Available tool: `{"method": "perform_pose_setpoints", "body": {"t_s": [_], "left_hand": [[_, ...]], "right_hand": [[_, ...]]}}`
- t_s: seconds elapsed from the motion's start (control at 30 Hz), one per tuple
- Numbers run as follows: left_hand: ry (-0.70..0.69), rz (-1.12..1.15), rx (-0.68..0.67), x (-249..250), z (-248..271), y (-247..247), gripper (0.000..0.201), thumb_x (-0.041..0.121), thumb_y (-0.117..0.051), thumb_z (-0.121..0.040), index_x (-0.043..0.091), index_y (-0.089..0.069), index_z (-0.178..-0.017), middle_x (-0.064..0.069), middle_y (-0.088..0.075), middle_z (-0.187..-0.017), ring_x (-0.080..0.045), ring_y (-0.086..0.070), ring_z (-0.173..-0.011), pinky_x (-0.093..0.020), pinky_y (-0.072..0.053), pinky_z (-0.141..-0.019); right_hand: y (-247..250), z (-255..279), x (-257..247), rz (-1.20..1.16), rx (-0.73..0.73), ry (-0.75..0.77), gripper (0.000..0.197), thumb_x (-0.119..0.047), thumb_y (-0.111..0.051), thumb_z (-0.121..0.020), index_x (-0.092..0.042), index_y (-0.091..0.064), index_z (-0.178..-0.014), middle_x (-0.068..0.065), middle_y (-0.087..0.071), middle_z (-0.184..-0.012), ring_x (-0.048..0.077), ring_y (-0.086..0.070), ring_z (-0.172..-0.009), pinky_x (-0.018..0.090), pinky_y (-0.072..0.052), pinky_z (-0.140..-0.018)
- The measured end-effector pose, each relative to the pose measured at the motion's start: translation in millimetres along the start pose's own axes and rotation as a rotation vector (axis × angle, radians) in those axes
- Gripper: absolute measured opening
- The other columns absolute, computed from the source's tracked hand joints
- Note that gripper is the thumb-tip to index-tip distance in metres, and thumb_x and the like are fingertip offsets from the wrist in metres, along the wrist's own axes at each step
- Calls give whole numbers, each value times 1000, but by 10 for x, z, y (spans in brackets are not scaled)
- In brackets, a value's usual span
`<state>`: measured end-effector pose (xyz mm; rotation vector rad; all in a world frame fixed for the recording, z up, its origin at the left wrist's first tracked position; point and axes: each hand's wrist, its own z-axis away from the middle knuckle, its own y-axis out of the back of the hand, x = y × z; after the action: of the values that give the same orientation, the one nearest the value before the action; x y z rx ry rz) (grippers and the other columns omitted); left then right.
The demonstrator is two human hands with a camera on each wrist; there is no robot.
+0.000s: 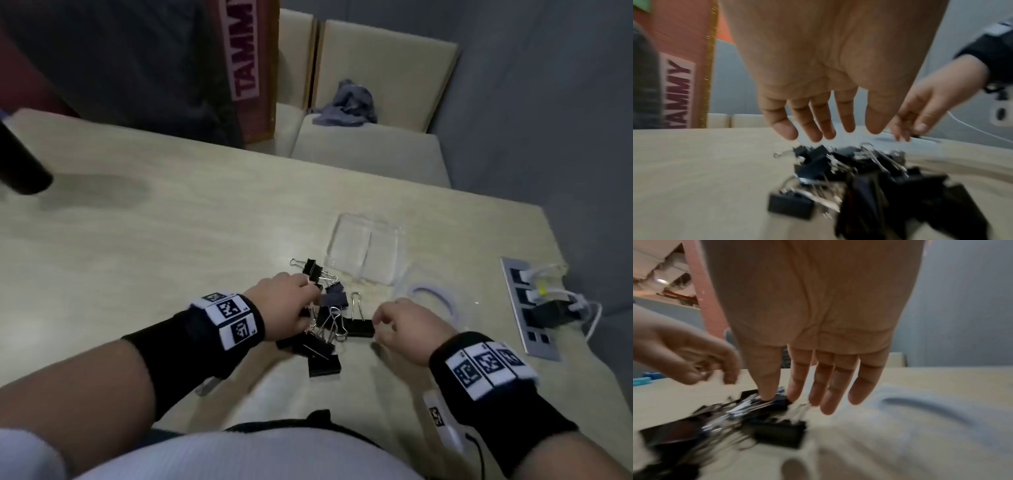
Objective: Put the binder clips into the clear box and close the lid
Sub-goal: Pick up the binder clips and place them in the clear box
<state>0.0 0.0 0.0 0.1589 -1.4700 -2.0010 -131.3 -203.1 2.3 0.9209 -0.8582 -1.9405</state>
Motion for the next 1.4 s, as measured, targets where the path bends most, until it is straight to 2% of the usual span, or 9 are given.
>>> {"method": "perform_pose_setpoints", "body": {"t_s": [0.1, 0.23, 0.37, 0.5, 0.67, 0.8, 0.93, 1.1, 1.4], "left_hand": [[-83, -93, 17, 40, -58, -117, 47, 38, -54, -84, 31, -48, -129, 0, -48, -129, -26, -47, -117, -43, -47, -92], [-171, -175, -98, 74, -106, -217, 63, 51, -64, -77, 35, -42, -134, 2, -45, -134, -24, -43, -122, -45, -44, -96], [-251, -247, -89, 106, -116, -229, 51, 48, -66, -73, 37, -50, -120, 2, -49, -121, -24, -46, -111, -41, -42, -91], [-262, -216, -112, 95, -138, -236, 45, 45, -59, -84, 36, -48, -126, 3, -51, -123, -23, -45, -114, -40, -40, -95], [-274, -58, -101, 37, -154, -104, 39, 46, -55, -90, 27, -53, -124, 2, -55, -121, -22, -52, -111, -35, -45, -88], [-199, 157, -54, -74, -162, 48, 33, 41, -58, -90, 22, -52, -117, 2, -63, -109, -20, -59, -95, -29, -45, -76], [-137, 286, 75, -196, -293, 197, 32, 41, -59, -89, 26, -50, -116, 2, -68, -103, -20, -63, -89, -39, -53, -80], [-55, 208, 177, -272, -692, 381, 31, 39, -56, -91, 22, -49, -116, -3, -65, -106, -24, -60, -94, -42, -51, -83], [-38, 88, 97, -188, -817, 351, 33, 42, -50, -94, 19, -47, -119, -3, -61, -111, -23, -53, -92, -35, -40, -81]], "right_hand": [[-196, -85, -191, 23, 12, 16, 37, -42, -59, -83, -31, -51, -118, -2, -46, -108, 20, -56, -96, 36, -48, -86], [-485, -115, -213, 71, 81, -26, 37, -42, -58, -82, -28, -47, -114, 4, -45, -111, 28, -54, -98, 42, -51, -83], [-544, -110, -119, 64, 152, -73, 29, -37, -58, -85, -22, -47, -106, 7, -47, -107, 27, -53, -89, 38, -49, -75], [-520, -82, -28, -7, 151, -132, 33, -40, -61, -84, -18, -46, -103, 6, -52, -104, 22, -48, -79, 33, -44, -69], [-472, -17, 61, -79, 32, -99, 45, -41, -60, -85, -29, -45, -126, 6, -47, -118, 28, -56, -103, 35, -46, -86], [-324, -18, 91, -191, 105, -64, 38, -39, -61, -85, -33, -51, -121, 2, -44, -111, 23, -55, -98, 33, -46, -89], [-132, -76, 48, -264, 277, -6, 38, -34, -62, -85, -34, -52, -122, -2, -43, -109, 16, -51, -96, 29, -42, -86], [67, -305, -34, -255, 403, 52, 38, -21, -56, -90, -32, -50, -125, -1, -45, -118, 12, -51, -94, 23, -38, -83], [105, -513, -6, -402, 441, -79, 38, -20, -46, -97, -24, -39, -133, 6, -40, -133, 11, -48, -92, 24, -37, -86]]}}
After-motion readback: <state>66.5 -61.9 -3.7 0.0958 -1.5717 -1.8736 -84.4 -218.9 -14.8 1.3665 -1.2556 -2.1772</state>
